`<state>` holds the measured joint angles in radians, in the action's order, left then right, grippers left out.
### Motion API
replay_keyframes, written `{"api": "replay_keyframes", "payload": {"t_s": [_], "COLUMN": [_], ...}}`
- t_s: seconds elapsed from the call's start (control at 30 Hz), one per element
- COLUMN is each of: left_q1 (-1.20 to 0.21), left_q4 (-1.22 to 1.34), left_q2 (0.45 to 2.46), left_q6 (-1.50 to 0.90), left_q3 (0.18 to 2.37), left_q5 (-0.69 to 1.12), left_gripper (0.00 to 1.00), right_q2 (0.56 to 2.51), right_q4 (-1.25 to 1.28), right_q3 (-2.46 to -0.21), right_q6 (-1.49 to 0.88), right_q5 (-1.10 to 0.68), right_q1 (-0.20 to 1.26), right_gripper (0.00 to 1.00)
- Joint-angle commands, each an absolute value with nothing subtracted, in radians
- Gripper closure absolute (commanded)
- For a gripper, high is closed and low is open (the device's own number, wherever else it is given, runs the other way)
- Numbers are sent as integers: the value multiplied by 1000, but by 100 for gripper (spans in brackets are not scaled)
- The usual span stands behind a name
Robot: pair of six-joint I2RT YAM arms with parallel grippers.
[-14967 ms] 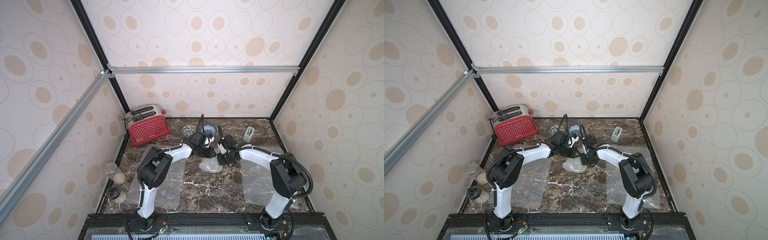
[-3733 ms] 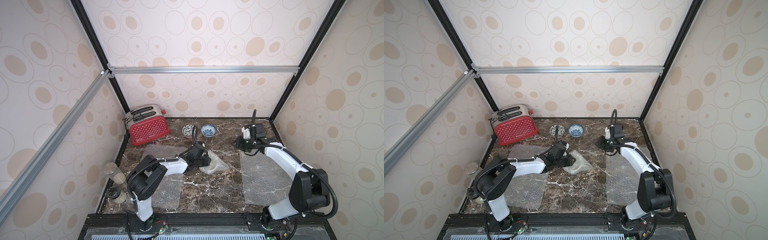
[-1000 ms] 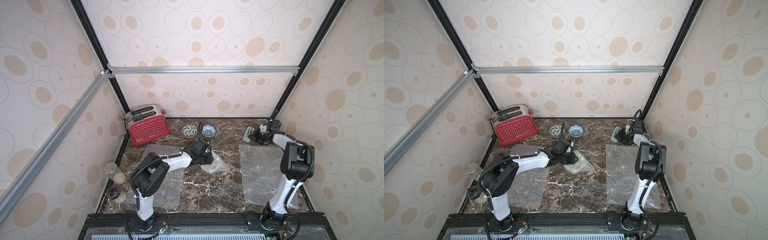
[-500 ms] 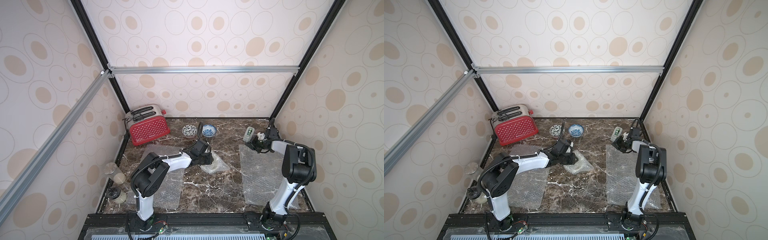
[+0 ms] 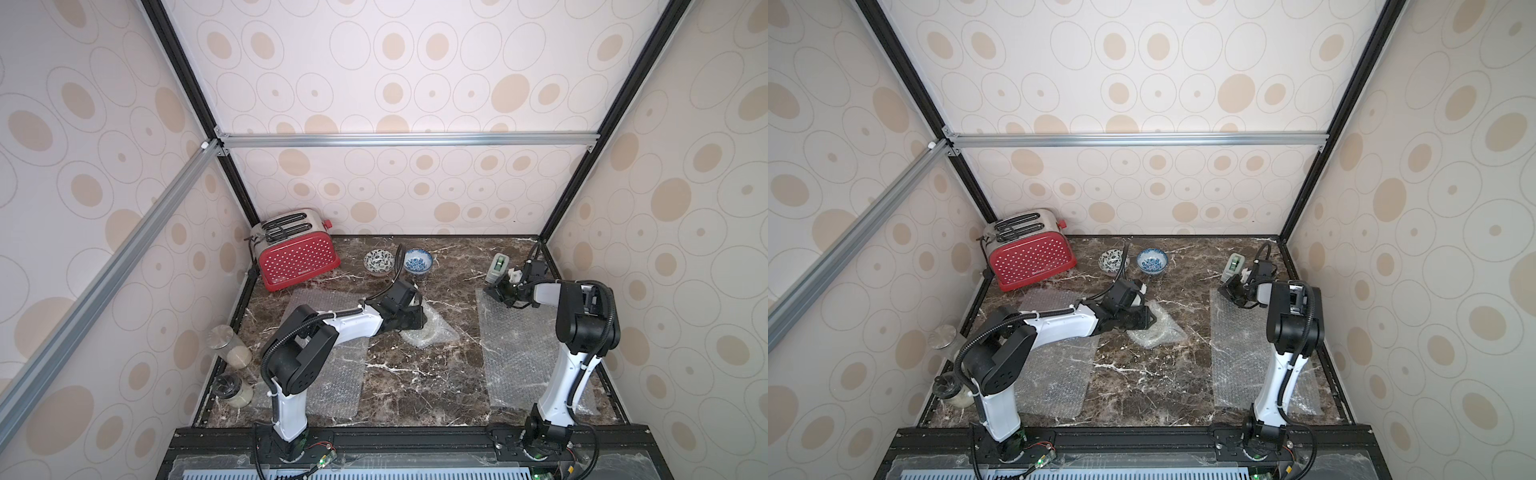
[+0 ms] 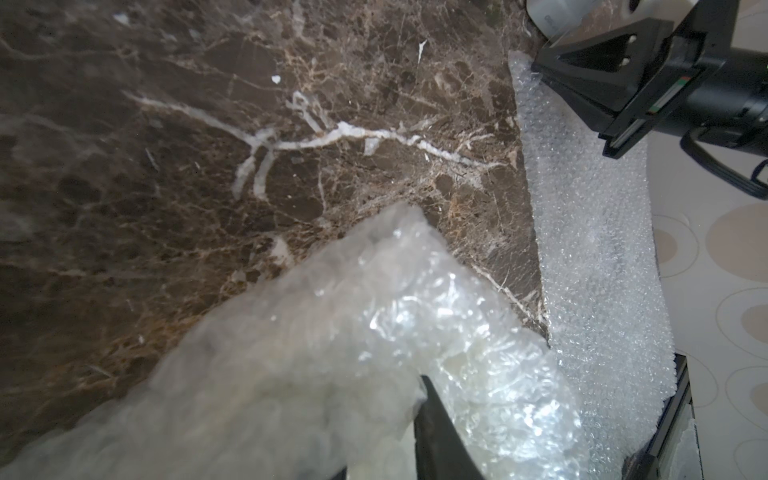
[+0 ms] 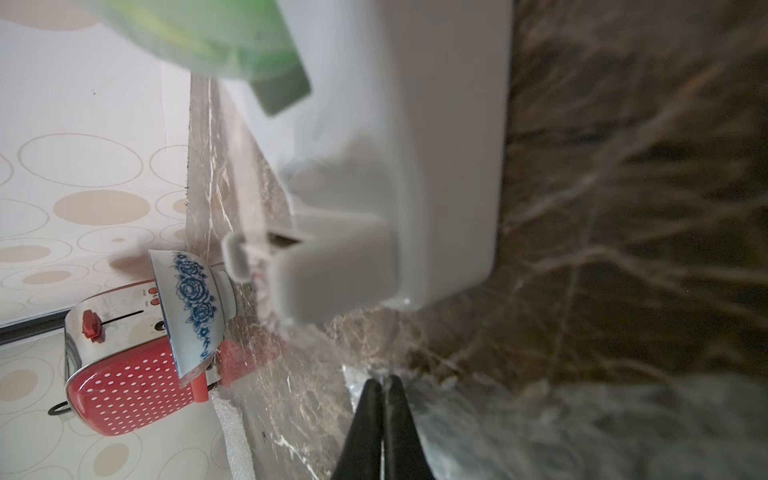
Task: Wrap bowls in bubble wrap
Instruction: Tear off the tape using the Tape Cutter.
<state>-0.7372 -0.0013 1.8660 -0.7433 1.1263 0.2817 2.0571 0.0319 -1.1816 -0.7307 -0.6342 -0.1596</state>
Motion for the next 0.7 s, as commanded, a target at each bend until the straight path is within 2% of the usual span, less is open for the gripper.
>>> {"api": "replay_keyframes", "payload": {"t_s": [0.0, 0.4, 0.53, 0.67], "left_q1": [-741, -744, -743, -743], "left_q4": [-20, -9, -9, -12], "left_q2": [1851, 1847, 1845, 1834], "left_q6": [-736, -740, -741, -738], "left_q3": [1135, 1127, 1123, 1119], "left_q5": [271, 272, 272, 271], "left_gripper": [73, 73, 73, 73], "right_q2": [2074, 2005, 1985, 1926], "right_q4": [21, 11, 80, 6], "right_q3": [-1171, -1184, -1172, -1206], "right_q6": [-766, -790, -853, -815], "right_q5": [-675, -675, -713, -687], "right_q1": [-130, -93, -87, -87], "right_gripper": [93, 93, 93, 92]}}
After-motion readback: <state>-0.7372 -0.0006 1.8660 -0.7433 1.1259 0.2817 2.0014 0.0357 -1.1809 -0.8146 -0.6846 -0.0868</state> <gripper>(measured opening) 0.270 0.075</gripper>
